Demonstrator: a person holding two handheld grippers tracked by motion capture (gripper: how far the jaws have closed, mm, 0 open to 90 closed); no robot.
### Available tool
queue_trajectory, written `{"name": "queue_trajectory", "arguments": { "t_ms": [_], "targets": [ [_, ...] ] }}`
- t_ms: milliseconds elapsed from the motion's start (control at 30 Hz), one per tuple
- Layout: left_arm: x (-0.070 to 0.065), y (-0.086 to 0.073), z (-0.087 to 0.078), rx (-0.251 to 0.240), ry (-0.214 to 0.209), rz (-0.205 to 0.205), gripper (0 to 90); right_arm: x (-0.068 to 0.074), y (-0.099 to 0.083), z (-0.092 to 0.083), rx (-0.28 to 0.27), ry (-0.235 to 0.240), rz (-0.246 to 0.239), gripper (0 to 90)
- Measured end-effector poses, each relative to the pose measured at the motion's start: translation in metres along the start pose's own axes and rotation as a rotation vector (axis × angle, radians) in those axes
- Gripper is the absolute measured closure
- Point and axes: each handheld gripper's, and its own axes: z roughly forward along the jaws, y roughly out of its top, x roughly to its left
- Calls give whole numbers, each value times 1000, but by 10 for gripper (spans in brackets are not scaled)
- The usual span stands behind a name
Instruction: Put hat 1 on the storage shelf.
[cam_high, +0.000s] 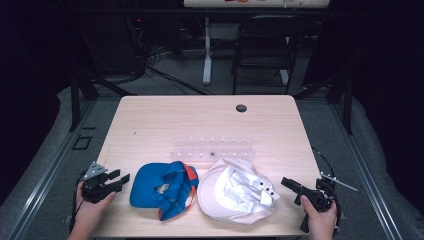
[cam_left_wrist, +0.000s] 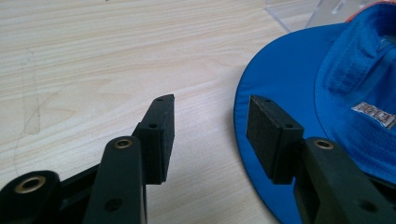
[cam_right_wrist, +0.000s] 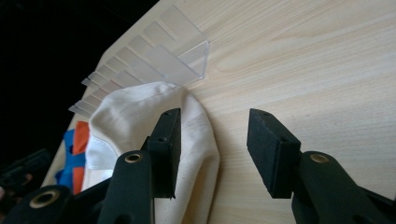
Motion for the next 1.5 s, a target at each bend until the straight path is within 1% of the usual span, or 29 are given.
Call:
{"name": "queue_trajectory", "arguments": {
  "t_ms": [33, 67, 100, 133, 233, 267, 300, 333, 367, 433, 467, 600, 633, 667, 733, 800, 833, 867, 967, 1133, 1300, 1367, 1400, 1467, 1500],
  "targets": [
    [0, 0, 0, -2, 1, 1, 523, 2, 0, 0, 1, -28, -23, 554],
    [-1, 0, 0, -4, 1, 3, 522, 2, 0, -1, 7, -38, -40, 554],
    [-1, 0, 0, -4, 1, 3, 519, 4, 0, 1, -3, -56, -57, 554],
    [-1, 0, 0, -6, -1, 3, 515, 5, 0, 0, 3, -60, -71, 553],
    [-3, 0, 0, -3, 1, 13, 508, 5, -1, 2, 10, -55, -70, 548],
    [-3, 0, 0, 0, -1, 16, 508, 5, -2, 3, 1, -46, -57, 543],
    [-3, 0, 0, -9, -2, 13, 507, 4, -2, 3, 6, -46, -60, 539],
    [-4, 0, 1, -9, -2, 12, 506, 4, -2, 3, 18, -44, -66, 539],
    [-4, 0, 1, -4, -2, 12, 505, 5, -2, 3, 14, -43, -65, 539],
    [-4, 1, 1, -2, -1, 14, 501, 7, -1, 2, 21, -45, -85, 539],
    [-4, 1, 1, -1, 0, 15, 501, 8, -1, 2, 21, -37, -86, 539],
    [-3, 0, 1, -2, -1, 15, 499, 15, 3, -1, 50, -11, -144, 541],
    [-3, 0, 0, -2, 0, 16, 499, 17, 3, -1, 51, -7, -149, 545],
    [-3, 0, 0, -3, -1, 16, 498, 19, 3, -2, 60, 3, -161, 548],
    [-3, 0, 0, -7, -1, 14, 498, 23, 3, -4, 80, 10, -177, 553],
    [-3, 0, 1, -6, 1, 15, 498, 27, 3, -4, 76, 38, -172, 553],
    [-3, 0, 0, -7, 0, 14, 498, 28, 3, -5, 82, 41, -182, 553],
    [-3, 0, 0, -7, 0, 14, 498, 30, 3, -5, 81, 51, -181, 553],
    [-4, 0, 0, -2, 0, 15, 498, 33, 3, -5, 103, 70, -188, 552],
    [-4, 0, 1, 3, 0, 21, 497, 38, 3, -2, 143, 87, -209, 535],
    [-4, 0, 1, 8, 2, 24, 498, 42, 1, 5, 176, 96, -214, 531],
    [-4, -1, 0, 4, 6, 21, 498, 44, 0, 8, 197, 97, -223, 531],
    [-4, -2, -1, 9, 6, 20, 498, 45, 0, 10, 199, 102, -226, 531],
    [-3, -2, -2, 1, 11, 16, 498, 47, -1, 13, 213, 106, -235, 531],
    [-2, -3, -3, -2, 14, 13, 497, 48, -1, 14, 216, 105, -232, 532]
  ]
}}
